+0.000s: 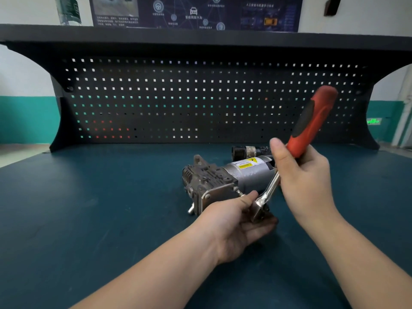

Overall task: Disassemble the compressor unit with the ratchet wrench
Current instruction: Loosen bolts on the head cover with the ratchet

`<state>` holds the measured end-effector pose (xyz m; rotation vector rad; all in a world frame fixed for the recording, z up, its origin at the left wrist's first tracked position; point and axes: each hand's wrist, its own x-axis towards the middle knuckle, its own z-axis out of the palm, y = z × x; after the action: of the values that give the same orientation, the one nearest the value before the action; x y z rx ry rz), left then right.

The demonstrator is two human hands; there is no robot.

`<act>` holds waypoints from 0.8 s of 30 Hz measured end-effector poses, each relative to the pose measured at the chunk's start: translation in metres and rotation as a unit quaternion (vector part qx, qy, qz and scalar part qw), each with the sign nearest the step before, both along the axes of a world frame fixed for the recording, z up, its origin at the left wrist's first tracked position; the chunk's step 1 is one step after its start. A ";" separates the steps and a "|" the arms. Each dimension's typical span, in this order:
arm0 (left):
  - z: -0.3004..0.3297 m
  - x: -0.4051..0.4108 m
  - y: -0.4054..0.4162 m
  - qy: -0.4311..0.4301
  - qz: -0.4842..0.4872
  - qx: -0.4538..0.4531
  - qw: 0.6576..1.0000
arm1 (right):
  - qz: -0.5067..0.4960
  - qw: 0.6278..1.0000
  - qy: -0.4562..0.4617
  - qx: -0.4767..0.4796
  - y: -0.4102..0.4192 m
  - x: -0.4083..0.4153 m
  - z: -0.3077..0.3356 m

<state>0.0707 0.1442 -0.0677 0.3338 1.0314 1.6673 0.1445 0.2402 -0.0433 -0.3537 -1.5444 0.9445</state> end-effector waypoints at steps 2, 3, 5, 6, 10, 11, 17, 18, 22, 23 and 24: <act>0.001 0.000 0.000 0.002 -0.006 0.000 1.000 | -0.045 0.996 -0.021 -0.076 0.008 0.000 -0.002; 0.001 0.000 0.001 0.004 -0.010 0.000 1.000 | -0.056 0.987 -0.034 -0.150 0.015 0.000 -0.006; 0.002 0.000 0.002 0.006 -0.016 0.000 1.000 | -0.019 0.943 -0.071 -0.326 0.028 -0.001 -0.017; 0.002 0.000 0.002 0.006 -0.019 0.000 1.000 | 0.014 0.919 -0.087 -0.385 0.032 -0.001 -0.022; 0.001 0.000 0.001 0.007 -0.018 -0.004 1.000 | 0.012 0.951 -0.054 -0.304 0.031 0.000 -0.019; 0.001 0.000 0.001 0.011 -0.018 -0.007 1.000 | 0.000 0.972 -0.025 -0.232 0.026 0.001 -0.015; -0.001 -0.002 -0.002 0.024 -0.020 -0.018 0.999 | -0.008 1.000 0.015 -0.005 -0.001 0.002 -0.005; -0.001 -0.002 -0.001 0.023 -0.022 -0.017 0.999 | -0.028 0.999 0.002 -0.039 0.003 0.001 -0.006; 0.001 -0.001 0.001 0.020 -0.032 -0.012 0.999 | -0.001 0.927 -0.083 -0.367 0.030 -0.001 -0.021; 0.000 -0.001 0.002 0.022 -0.031 -0.011 0.999 | 0.030 0.903 -0.104 -0.415 0.034 0.000 -0.025; 0.000 -0.001 0.003 0.024 -0.029 -0.012 0.999 | 0.041 0.895 -0.121 -0.427 0.036 0.001 -0.027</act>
<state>0.0700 0.1470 -0.0675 0.3854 1.0661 1.6017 0.1450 0.2763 -0.0698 -1.0659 -1.2839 1.6783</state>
